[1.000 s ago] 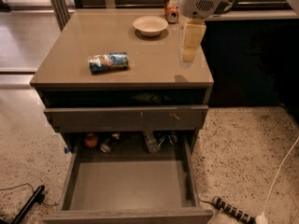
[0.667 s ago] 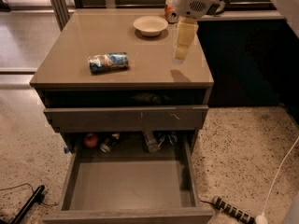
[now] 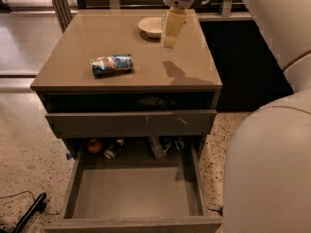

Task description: Place redbull can into middle drawer

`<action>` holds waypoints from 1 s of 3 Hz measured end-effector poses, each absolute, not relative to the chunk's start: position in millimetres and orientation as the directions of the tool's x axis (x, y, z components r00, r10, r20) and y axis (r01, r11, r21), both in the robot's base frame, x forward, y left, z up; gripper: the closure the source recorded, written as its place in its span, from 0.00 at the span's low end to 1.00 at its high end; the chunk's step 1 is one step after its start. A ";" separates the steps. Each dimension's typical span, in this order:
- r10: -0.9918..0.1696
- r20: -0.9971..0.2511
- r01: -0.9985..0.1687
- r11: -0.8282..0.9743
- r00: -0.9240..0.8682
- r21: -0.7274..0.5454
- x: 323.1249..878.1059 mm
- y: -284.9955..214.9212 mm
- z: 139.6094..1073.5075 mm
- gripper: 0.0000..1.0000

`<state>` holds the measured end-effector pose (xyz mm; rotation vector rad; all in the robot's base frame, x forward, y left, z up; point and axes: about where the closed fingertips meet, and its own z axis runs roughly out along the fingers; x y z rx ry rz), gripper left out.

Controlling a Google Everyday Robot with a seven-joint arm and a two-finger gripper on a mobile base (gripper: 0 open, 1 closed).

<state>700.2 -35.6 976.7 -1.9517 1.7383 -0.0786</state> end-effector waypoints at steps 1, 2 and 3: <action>-0.936 -0.281 -0.910 -0.084 0.212 -0.406 698.1 -20.5 969.9 0.00; -0.930 -0.266 -0.909 -0.137 0.255 -0.394 693.5 -2.1 960.0 0.00; -0.915 -0.243 -0.903 -0.220 0.322 -0.368 682.1 24.1 945.1 0.00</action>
Offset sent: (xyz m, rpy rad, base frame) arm -0.0169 0.0515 -0.0252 -0.0586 0.0327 0.1495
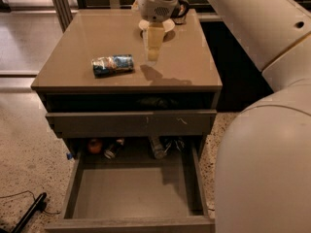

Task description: Place redbull can into middle drawer

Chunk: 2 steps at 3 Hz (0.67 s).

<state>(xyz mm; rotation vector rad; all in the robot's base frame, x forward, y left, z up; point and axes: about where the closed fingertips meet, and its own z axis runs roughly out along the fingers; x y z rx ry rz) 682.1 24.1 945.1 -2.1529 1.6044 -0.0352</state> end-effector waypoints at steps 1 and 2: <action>-0.901 -0.224 -0.893 -0.280 0.371 -0.352 672.8 39.3 935.6 0.00; -0.901 -0.232 -0.895 -0.275 0.367 -0.351 675.2 39.9 931.8 0.00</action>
Offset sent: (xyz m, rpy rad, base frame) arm -0.0084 0.0135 -0.0079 -0.0227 0.0091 0.0502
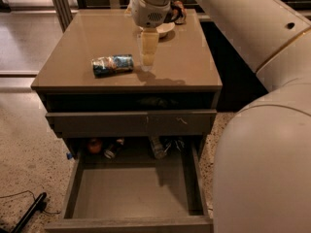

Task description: Place redbull can into middle drawer

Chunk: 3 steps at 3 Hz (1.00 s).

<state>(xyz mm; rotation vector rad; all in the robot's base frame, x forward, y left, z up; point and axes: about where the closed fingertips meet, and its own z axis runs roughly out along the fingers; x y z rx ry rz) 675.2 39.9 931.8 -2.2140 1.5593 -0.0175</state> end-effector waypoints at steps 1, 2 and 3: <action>-0.889 -0.270 -0.897 -0.265 0.369 -0.354 689.3 46.4 924.1 0.00; -0.877 -0.291 -0.895 -0.273 0.382 -0.352 701.7 56.3 920.8 0.00; -0.864 -0.296 -0.891 -0.305 0.408 -0.337 714.6 76.1 914.2 0.00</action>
Offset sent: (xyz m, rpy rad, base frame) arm 0.0425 0.0227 -0.0063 0.0816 0.0244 0.0374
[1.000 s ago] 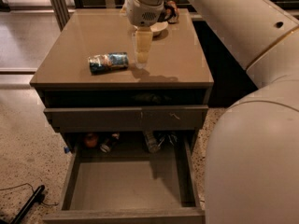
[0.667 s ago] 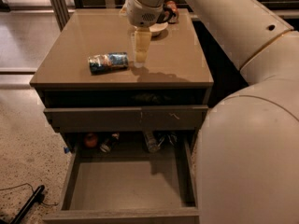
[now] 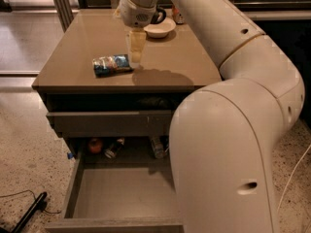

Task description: Place redbull can into middle drawer

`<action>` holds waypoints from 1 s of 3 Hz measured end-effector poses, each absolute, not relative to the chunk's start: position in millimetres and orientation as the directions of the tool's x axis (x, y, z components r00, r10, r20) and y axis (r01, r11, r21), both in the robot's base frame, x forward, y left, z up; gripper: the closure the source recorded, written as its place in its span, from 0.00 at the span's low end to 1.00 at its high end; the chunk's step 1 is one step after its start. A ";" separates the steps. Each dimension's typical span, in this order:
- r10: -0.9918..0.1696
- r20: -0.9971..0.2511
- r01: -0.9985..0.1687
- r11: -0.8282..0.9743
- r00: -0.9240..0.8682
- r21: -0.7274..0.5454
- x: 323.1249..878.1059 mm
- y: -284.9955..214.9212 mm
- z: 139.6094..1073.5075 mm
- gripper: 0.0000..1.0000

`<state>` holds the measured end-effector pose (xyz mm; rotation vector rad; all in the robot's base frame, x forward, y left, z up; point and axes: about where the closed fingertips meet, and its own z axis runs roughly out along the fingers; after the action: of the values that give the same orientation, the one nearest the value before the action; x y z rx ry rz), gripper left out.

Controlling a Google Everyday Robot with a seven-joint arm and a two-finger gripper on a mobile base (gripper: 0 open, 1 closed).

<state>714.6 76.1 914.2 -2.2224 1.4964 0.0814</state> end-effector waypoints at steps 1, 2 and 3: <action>-0.848 -0.304 -0.882 -0.332 0.434 -0.335 729.2 101.5 908.0 0.00; -0.848 -0.304 -0.882 -0.331 0.434 -0.335 729.4 101.7 907.4 0.00; -0.848 -0.304 -0.882 -0.331 0.434 -0.335 729.4 101.7 907.4 0.20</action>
Offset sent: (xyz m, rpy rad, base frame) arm 0.0085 0.0188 -0.0058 -0.0020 0.0120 0.0306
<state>729.4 101.7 907.4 -2.2426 1.4598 0.1022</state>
